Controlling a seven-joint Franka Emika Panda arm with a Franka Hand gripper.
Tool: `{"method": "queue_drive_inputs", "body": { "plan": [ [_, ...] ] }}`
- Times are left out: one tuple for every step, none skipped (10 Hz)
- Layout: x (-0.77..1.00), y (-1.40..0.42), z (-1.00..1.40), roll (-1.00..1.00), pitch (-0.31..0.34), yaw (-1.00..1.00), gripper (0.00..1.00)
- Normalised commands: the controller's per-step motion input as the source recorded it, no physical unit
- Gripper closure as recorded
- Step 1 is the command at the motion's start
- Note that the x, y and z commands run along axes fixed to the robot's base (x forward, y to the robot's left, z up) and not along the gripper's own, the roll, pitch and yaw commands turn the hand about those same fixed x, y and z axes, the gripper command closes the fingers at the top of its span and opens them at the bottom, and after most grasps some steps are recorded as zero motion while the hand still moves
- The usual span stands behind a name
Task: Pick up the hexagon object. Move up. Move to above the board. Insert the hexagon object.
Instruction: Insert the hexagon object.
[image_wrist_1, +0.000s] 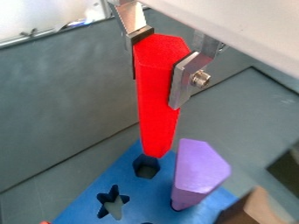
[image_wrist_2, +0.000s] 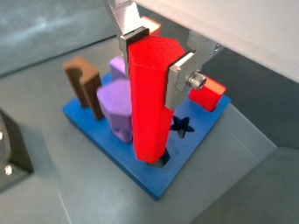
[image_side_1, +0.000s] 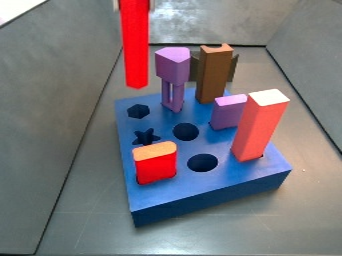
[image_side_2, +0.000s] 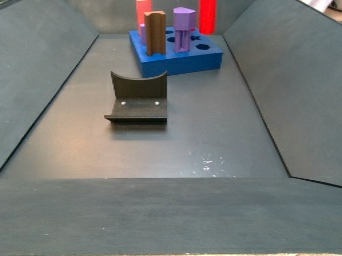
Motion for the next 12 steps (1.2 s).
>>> {"method": "queue_drive_inputs", "body": {
  "plan": [
    [-0.25,-0.24,-0.67,-0.16,-0.046,0.27,1.0],
    [-0.18,-0.21,-0.56,-0.16,-0.067,0.12,1.0],
    [-0.17,-0.15,-0.52,-0.14,-0.081,0.01,1.0],
    [-0.08,-0.12,-0.4,0.0,-0.044,0.02,1.0],
    [-0.01,-0.03,-0.34,0.0,-0.004,0.05,1.0],
    [0.0,0.0,-0.21,0.0,0.0,0.05,1.0],
    [0.06,0.0,-0.18,0.03,0.011,0.0,1.0],
    [0.27,0.0,-0.18,0.1,0.081,0.04,1.0],
    [0.43,0.0,-0.23,0.09,0.091,0.19,1.0],
    [0.46,0.0,-0.24,0.07,0.096,0.24,1.0],
    [0.49,0.0,-0.25,0.07,0.109,0.29,1.0],
    [0.48,0.0,-0.3,0.03,0.086,0.35,1.0]
  ]
}}
